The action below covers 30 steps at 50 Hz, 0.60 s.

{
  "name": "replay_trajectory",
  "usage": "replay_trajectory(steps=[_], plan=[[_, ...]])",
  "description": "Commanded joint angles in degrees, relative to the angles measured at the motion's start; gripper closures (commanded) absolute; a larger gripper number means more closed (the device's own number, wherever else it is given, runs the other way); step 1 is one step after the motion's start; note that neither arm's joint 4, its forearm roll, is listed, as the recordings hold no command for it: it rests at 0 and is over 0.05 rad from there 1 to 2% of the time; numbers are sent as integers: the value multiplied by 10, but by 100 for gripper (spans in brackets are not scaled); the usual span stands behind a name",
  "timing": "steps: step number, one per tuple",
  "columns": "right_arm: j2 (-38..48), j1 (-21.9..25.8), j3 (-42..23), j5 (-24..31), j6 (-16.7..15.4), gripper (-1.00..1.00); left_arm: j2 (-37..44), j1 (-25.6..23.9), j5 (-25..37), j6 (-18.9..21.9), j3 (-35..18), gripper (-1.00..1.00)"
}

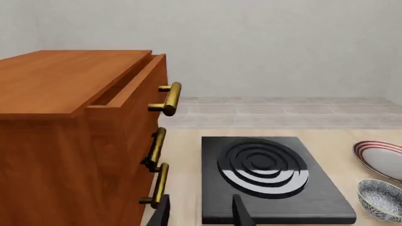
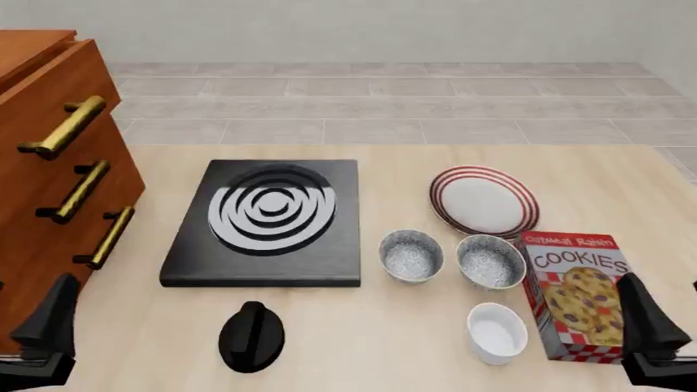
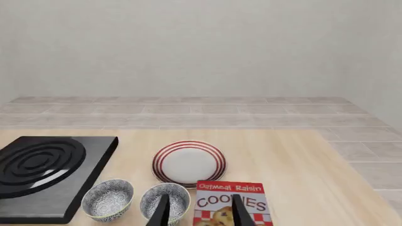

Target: Pick the akita bowl from table center and place it on the plate.

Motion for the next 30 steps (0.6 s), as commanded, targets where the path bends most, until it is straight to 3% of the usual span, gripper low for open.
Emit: replay_trajectory(steps=[1, 20, 30], plan=[[9, 0, 0, -6, 1, -100, 11, 0, -7, 2, -1, -100], [3, -3, -6, 3, 9, -100, 36, 2, -26, 11, 0, -100], [3, -19, -62, 60, -6, -100, 54, 6, -37, 6, 0, -100]])
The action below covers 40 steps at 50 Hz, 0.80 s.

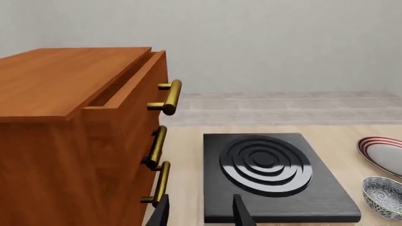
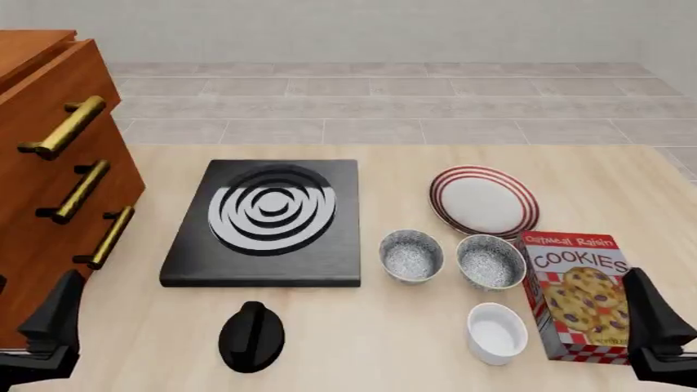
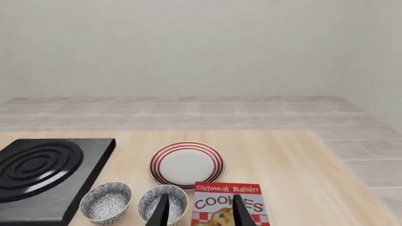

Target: Pick the akita bowl from table center and place it on the plate.

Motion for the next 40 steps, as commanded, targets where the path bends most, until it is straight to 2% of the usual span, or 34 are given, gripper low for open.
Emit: replay_trajectory(steps=[1, 3, 5, 6, 12, 15, 19, 21, 30, 34, 36, 38, 40], plan=[[-2, -10, -54, 56, -7, -100, 16, 4, -11, -2, 0, -100], [4, -2, -65, 67, -15, -100, 16, 3, -10, -2, 0, -100], [38, 12, -66, 48, -43, -100, 16, 2, -9, -1, 0, -100], [40, 19, -70, 47, -46, -100, 18, 1, -9, 0, 0, -100], [74, 20, -109, 49, -35, -100, 24, 2, -13, 1, 0, -100], [99, 42, -138, 61, -23, -100, 27, 2, -15, 0, 0, -100], [146, 53, -165, 65, -61, -100, 28, 2, -15, 1, 0, -100], [164, 66, -179, 68, -51, -100, 29, 2, -16, 1, 0, -100], [211, 98, -224, 94, -66, -100, 32, 0, -15, 2, 0, -100], [253, 132, -246, 108, -85, -100, 34, -2, -17, 2, 0, -100], [259, 135, -249, 109, -93, -100, 33, -3, -15, 1, 0, -100], [297, 151, -247, 105, -137, -100, 40, 2, -20, 5, 0, -100], [314, 171, -248, 107, -142, -100, 39, 6, -22, 1, 0, -100]])
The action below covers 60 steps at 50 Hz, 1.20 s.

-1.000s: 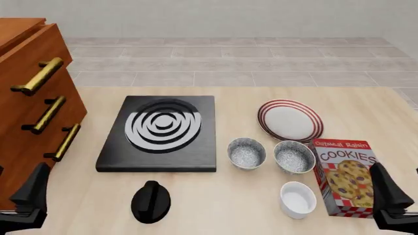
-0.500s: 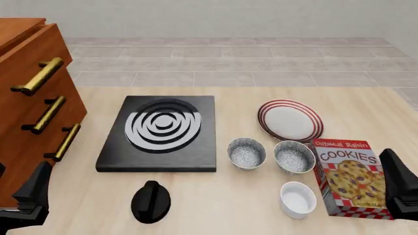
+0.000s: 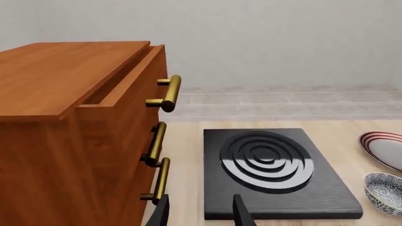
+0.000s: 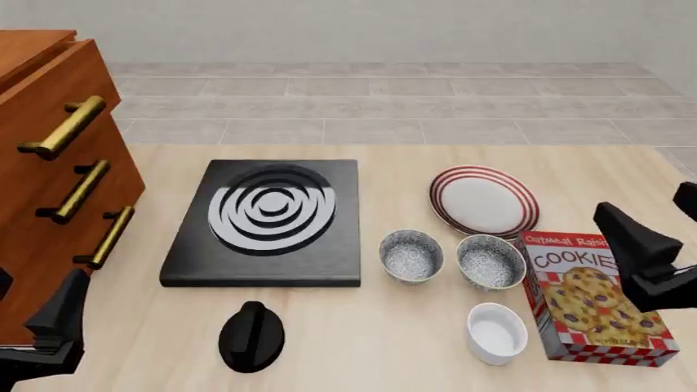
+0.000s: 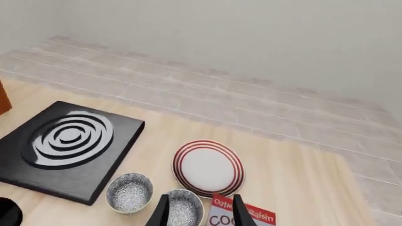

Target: Pick the akita bowl from table center and place it on the plate.

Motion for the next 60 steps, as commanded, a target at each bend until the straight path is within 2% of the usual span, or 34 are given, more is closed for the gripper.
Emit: replay_trajectory(steps=[1, 8, 11, 14, 16, 18, 19, 20, 22, 31, 45, 53, 58, 59, 60], plan=[[104, 68, -35, 18, -64, -100, 3, 7, -3, -2, 0, -100], [155, 98, -50, 22, -99, -100, -11, -6, 10, 2, 0, -100], [168, 95, -71, 19, -97, -100, -8, -5, 7, 1, 0, -100], [208, 116, -83, 13, -111, -100, -6, -4, 4, -1, 0, -100], [249, 145, -90, 24, -115, -100, -10, -2, 6, -1, 0, -100], [276, 168, -96, 32, -137, -100, -35, -6, 22, 23, 0, -100], [283, 172, -101, 36, -138, -100, -33, -7, 23, 16, 0, -100], [297, 174, -108, 42, -139, -100, -28, -7, 20, 11, 0, -100], [319, 172, -113, 46, -164, -100, -30, -8, 19, 16, 0, -100], [376, 181, -153, 73, -173, -100, -27, -8, 18, 15, 0, -100], [466, 210, -156, 37, -185, -100, -37, -13, 28, 19, 0, -100], [524, 205, -156, 25, -221, -100, -39, -16, 32, 21, 0, -100], [540, 206, -159, 26, -228, -100, -35, -17, 31, 22, 0, -100], [550, 211, -150, 17, -248, -100, -35, -18, 31, 22, 0, -100], [550, 211, -150, 16, -248, -100, -35, -18, 31, 23, 0, -100]])
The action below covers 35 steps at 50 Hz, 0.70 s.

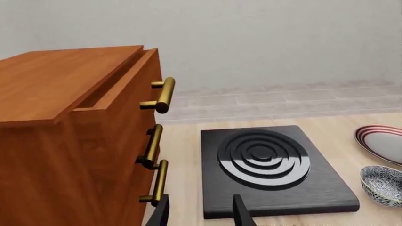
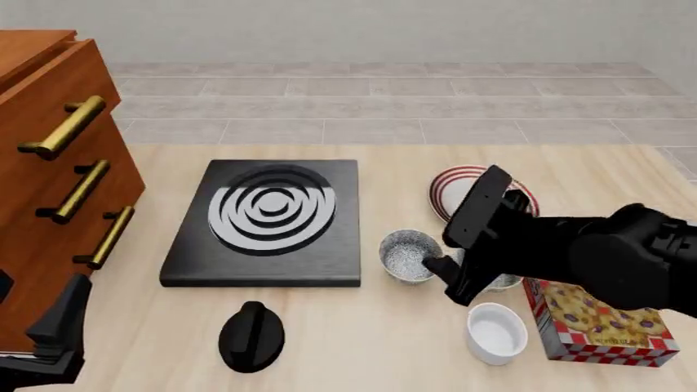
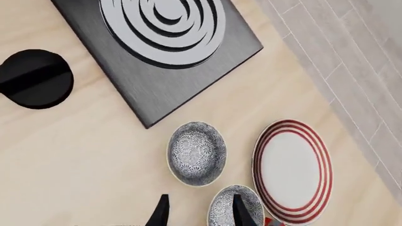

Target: Pick the akita bowl from table center and place it on the plate.

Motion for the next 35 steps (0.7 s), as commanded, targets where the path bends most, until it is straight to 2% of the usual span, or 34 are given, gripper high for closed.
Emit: replay_trajectory(steps=[1, 26, 31, 35], plan=[[70, 13, 9, -17, -44, -100, -1, -5, 6, 5, 0, -100], [157, 17, -34, -38, -68, -100, 17, -10, -6, 5, 0, -100], [179, 15, -21, -61, -94, -100, 19, -9, -7, 4, 0, -100], [185, 15, -28, -60, -91, -100, 18, -9, -5, 2, 0, -100]])
